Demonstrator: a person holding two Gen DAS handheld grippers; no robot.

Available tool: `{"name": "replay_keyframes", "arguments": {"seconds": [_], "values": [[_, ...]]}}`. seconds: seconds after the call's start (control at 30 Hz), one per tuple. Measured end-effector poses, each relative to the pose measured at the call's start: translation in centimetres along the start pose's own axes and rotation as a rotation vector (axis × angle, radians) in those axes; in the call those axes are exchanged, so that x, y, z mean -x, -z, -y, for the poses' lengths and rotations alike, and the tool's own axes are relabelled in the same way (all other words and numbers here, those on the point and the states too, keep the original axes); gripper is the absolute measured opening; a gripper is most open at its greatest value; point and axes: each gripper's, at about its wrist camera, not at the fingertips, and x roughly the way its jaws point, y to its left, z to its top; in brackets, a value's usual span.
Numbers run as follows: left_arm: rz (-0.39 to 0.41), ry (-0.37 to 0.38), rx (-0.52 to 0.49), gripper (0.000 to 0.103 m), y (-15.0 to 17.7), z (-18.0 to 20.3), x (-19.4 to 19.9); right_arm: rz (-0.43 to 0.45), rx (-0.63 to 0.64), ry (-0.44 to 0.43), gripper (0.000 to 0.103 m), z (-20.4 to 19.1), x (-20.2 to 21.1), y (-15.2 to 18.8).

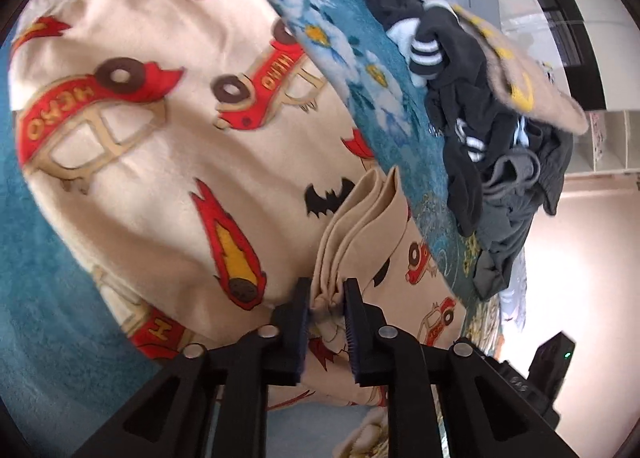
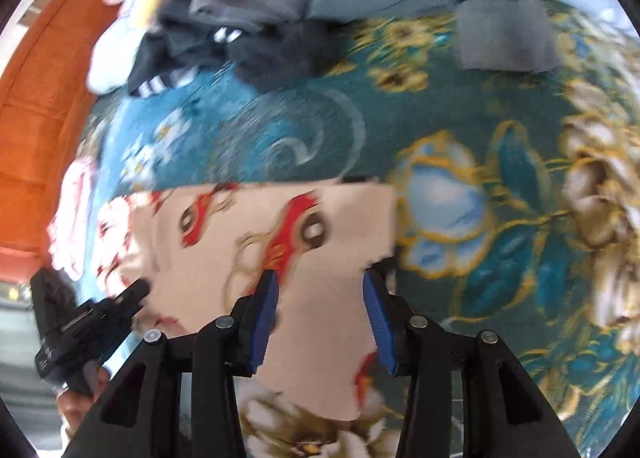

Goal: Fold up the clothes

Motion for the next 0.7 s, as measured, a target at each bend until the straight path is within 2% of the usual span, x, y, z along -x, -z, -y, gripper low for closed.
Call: {"name": "replay_keyframes", "arguments": {"seconds": [0.03,0.07,0.1,0.13,0.17,0.2,0.27,0.3,0.37,0.43,0.6,0.7], "values": [[0.050,0.003,0.022,0.027,-0.3,-0.3,1.1,0.013,-0.023,0.057,0.045,0.5,0.3,-0.1],[0.122,0.008,0.048,0.030,-0.6,-0.9,2.6,0.022,-0.062,0.078,0.045,1.3,0.5,-0.3],[0.194,0.014,0.073,0.038,-0.9,-1.5,4.2,0.023,-0.094,0.071,0.045,1.9,0.6,-0.3],[0.268,0.009,0.105,0.051,-1.3,-2.2,5.7,0.021,-0.122,0.059,0.045,2.4,0.7,-0.4],[0.345,-0.007,0.145,0.056,-1.6,-3.2,7.3,0.018,-0.139,0.057,0.045,2.7,0.7,-0.4],[0.411,-0.041,0.179,0.059,-2.0,-4.1,8.7,0.016,-0.140,0.060,0.045,2.8,0.8,-0.4],[0.475,-0.154,0.236,0.060,-2.9,-6.1,10.4,0.014,-0.132,0.066,0.045,2.8,0.8,-0.2],[0.480,-0.180,0.278,0.060,-3.5,-7.4,10.9,0.009,-0.126,0.063,0.045,2.7,0.7,-0.2],[0.472,-0.153,0.358,0.060,-4.3,-9.6,11.1,-0.006,-0.117,0.054,0.045,2.4,0.3,-0.3],[0.468,-0.154,0.397,0.060,-5.2,-10.9,11.0,-0.017,-0.108,0.050,0.045,2.0,0.1,-0.3],[0.379,-0.132,0.318,0.065,-8.2,-11.5,9.4,-0.020,-0.066,0.046,0.045,0.7,0.4,-0.3],[0.369,-0.146,0.282,0.066,-9.2,-11.2,8.6,-0.022,-0.039,0.060,0.045,0.4,0.7,-0.1]]}}
